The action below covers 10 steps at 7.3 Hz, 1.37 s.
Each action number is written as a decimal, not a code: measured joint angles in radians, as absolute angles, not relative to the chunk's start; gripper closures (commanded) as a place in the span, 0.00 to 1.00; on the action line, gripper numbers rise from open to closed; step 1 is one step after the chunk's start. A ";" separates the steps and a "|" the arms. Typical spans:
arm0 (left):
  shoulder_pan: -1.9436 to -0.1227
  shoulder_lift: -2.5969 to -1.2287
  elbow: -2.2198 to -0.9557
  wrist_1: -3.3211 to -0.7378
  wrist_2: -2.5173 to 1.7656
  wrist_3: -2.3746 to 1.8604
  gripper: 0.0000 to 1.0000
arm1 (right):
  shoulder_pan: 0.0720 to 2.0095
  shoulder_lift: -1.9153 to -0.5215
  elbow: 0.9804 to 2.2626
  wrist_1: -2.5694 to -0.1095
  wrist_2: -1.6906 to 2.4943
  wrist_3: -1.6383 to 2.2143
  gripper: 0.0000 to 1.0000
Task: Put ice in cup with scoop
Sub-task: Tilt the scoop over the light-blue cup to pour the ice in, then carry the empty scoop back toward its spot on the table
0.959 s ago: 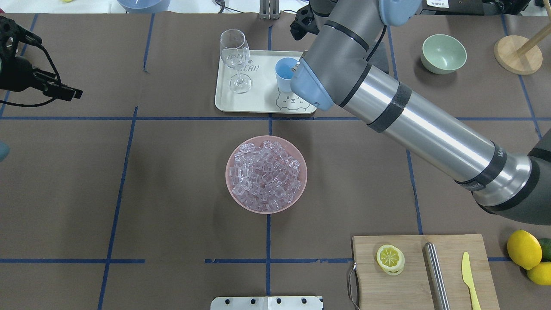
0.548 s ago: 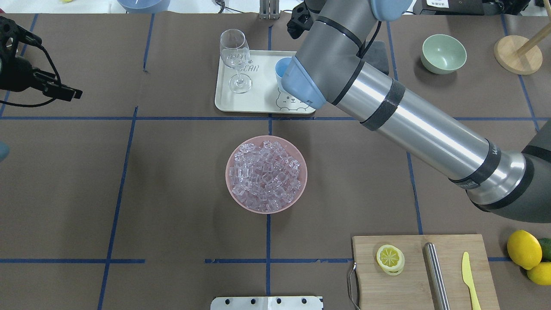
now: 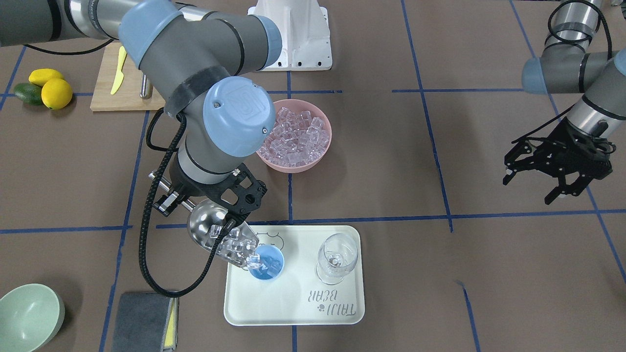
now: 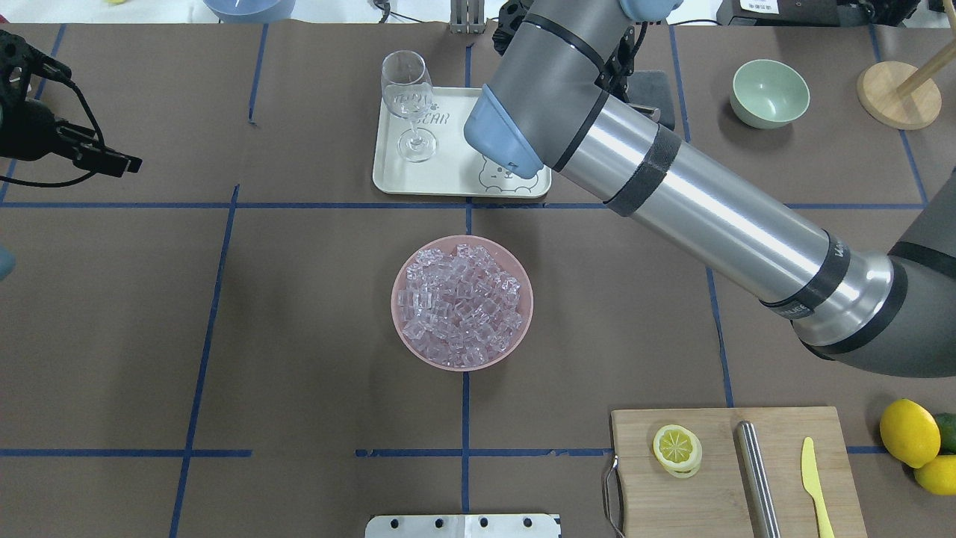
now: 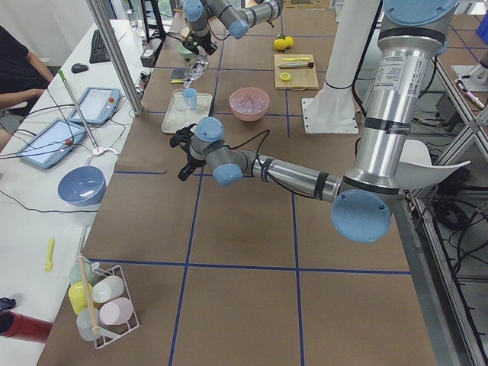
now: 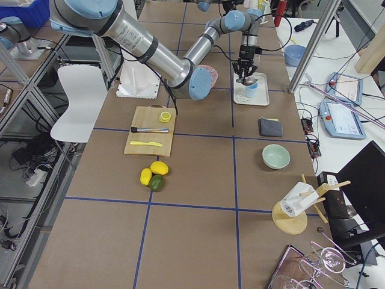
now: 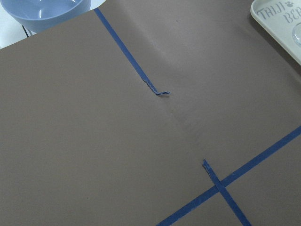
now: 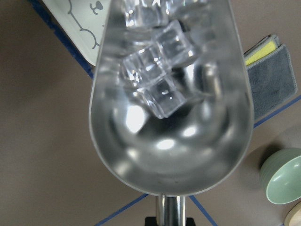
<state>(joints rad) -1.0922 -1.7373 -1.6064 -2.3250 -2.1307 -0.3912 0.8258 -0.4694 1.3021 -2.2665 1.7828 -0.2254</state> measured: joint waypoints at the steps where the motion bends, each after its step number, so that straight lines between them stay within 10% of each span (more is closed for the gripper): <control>1: -1.092 -1.737 -1.607 -2.325 -2.131 -0.391 0.00 | 0.825 -0.467 1.299 -2.273 1.768 -0.235 1.00; 7: -1.092 -1.736 -1.612 -2.321 -2.128 -0.393 0.00 | 0.828 -0.483 1.339 -2.318 1.712 -0.293 1.00; 10: -1.100 -1.723 -1.631 -2.321 -2.116 -0.393 0.00 | 0.868 -0.651 1.585 -2.309 1.756 -0.305 1.00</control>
<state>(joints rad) -1.1003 -1.7229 -1.6314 -2.3214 -2.1156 -0.3929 0.8680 -0.6513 1.5845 -2.3094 1.7561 -0.3054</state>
